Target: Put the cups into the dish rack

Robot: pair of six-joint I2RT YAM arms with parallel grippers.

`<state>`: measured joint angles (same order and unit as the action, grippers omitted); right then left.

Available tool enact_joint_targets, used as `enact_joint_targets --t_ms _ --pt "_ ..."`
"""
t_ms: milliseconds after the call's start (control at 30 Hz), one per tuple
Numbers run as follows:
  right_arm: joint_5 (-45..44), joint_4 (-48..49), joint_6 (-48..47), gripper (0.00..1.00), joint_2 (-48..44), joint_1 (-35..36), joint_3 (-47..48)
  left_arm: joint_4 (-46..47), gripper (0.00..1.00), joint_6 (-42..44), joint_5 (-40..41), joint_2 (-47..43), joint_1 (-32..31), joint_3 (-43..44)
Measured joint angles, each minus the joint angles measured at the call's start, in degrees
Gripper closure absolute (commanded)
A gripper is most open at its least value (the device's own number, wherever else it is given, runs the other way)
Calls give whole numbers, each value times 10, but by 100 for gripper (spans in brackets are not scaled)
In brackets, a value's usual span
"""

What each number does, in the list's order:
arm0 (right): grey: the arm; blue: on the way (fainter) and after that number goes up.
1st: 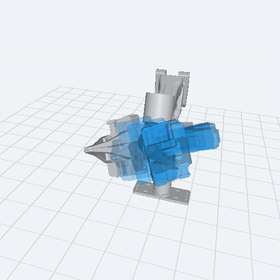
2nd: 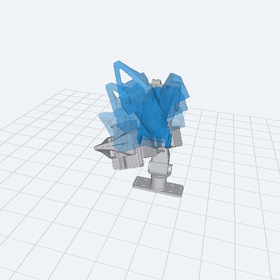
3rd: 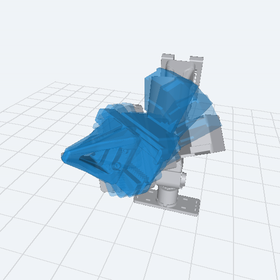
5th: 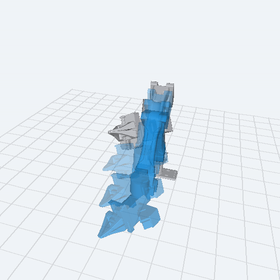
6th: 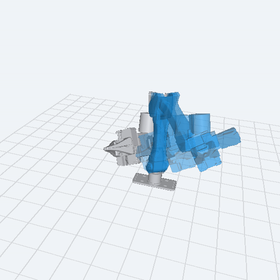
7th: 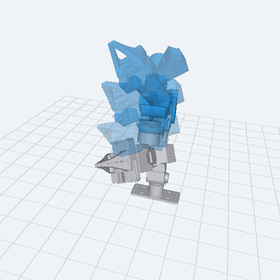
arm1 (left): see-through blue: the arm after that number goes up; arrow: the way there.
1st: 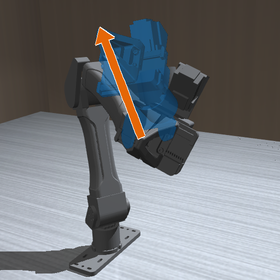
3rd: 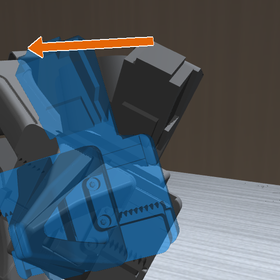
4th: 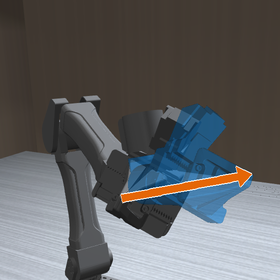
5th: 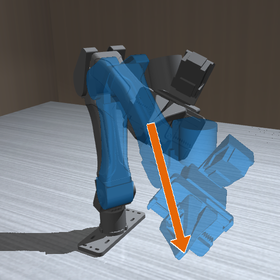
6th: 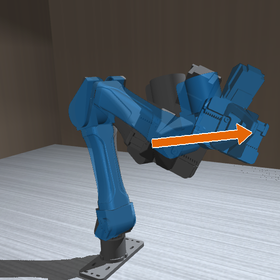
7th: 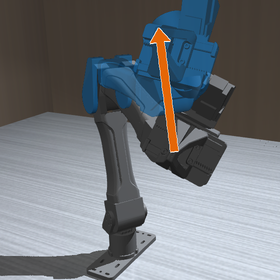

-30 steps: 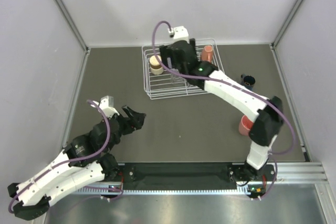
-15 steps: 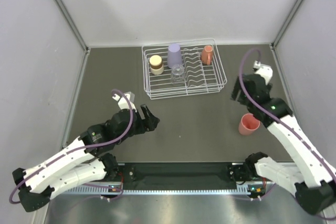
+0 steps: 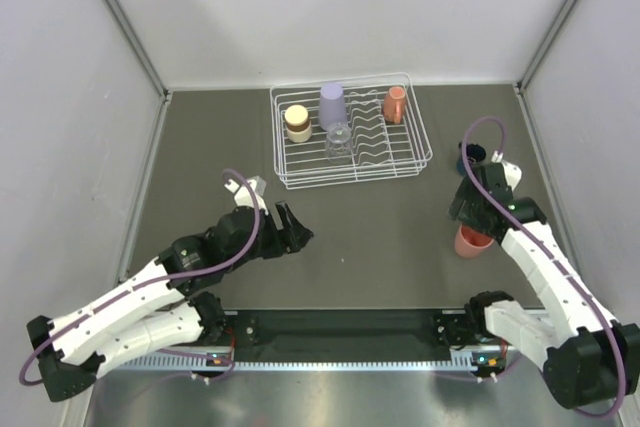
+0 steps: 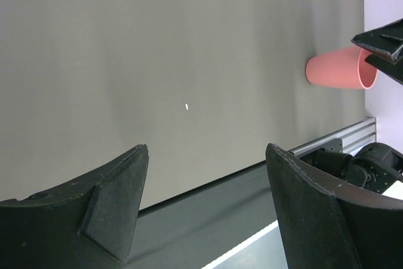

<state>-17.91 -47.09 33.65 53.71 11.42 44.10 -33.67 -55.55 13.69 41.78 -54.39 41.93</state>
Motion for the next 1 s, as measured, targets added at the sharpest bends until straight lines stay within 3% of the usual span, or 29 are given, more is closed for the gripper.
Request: enact_joint_targets --t_ms 33,167,367,400,433,467,633,767,1000 --pt "1 3 7 31 6 0 0 0 20 -1 -2 -1 0 -3" --pt "7 11 36 70 49 -1 -2 0 20 -5 -4 -7 0 -12" --pt "13 15 68 81 99 -1 -9 1 20 -5 -4 -9 0 -13" --pt "13 15 71 88 97 -1 -12 1 20 -5 -4 -9 0 -13" --pt "12 15 74 88 95 -1 -14 1 20 -5 -4 -9 0 -13" --pt "13 15 75 98 90 -1 -15 1 20 -5 -4 -9 0 -13" --pt "29 16 57 100 47 -1 -13 2 19 -5 -7 -3 0 -13" --pt "91 16 22 100 20 -2 0 2 12 0 -11 4 0 -12" --pt "318 54 -24 100 -43 -3 33 22 2 31 -43 -12 0 12"
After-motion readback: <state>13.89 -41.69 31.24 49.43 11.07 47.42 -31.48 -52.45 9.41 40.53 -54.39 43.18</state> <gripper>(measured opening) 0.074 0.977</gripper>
